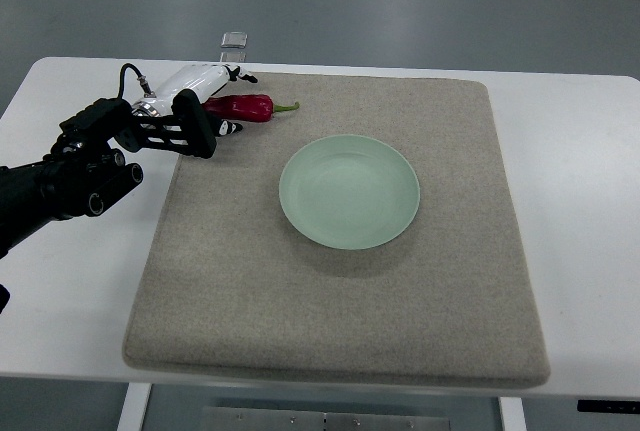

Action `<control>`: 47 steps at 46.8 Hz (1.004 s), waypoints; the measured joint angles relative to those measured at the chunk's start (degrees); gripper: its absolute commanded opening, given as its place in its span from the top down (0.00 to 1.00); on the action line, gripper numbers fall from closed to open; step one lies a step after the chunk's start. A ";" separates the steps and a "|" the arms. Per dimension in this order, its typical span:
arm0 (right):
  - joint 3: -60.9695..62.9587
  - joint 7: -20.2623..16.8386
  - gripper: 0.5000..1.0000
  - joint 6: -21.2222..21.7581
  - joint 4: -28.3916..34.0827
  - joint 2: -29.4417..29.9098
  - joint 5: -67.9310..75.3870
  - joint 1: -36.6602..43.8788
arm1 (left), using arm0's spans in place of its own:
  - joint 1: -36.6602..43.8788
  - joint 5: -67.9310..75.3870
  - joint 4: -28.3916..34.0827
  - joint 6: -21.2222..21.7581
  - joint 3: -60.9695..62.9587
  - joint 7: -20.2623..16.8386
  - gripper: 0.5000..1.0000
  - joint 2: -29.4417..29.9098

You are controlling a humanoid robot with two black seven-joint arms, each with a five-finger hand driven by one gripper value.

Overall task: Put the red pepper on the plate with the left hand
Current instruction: 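Close the left hand fingers around the red pepper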

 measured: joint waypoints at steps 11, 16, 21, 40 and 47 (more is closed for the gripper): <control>0.00 -0.01 0.14 0.01 0.00 0.00 0.00 0.00 | 0.00 0.00 0.00 0.01 0.13 0.00 0.57 -0.32; 0.00 -0.01 0.14 0.01 0.00 0.00 0.00 0.00 | 0.00 0.00 0.00 0.04 0.59 0.00 0.57 -0.53; 0.00 0.01 0.14 0.01 0.00 0.00 0.00 0.00 | 0.00 0.00 0.00 0.11 0.86 0.00 0.57 -0.58; 0.00 -0.02 0.14 0.01 0.00 0.00 0.00 0.00 | 0.00 0.00 0.95 1.07 1.66 -0.17 0.59 -0.50; 0.00 0.00 0.14 0.01 0.00 0.00 0.00 0.00 | 0.00 0.00 1.05 1.07 1.67 -0.17 0.65 -0.50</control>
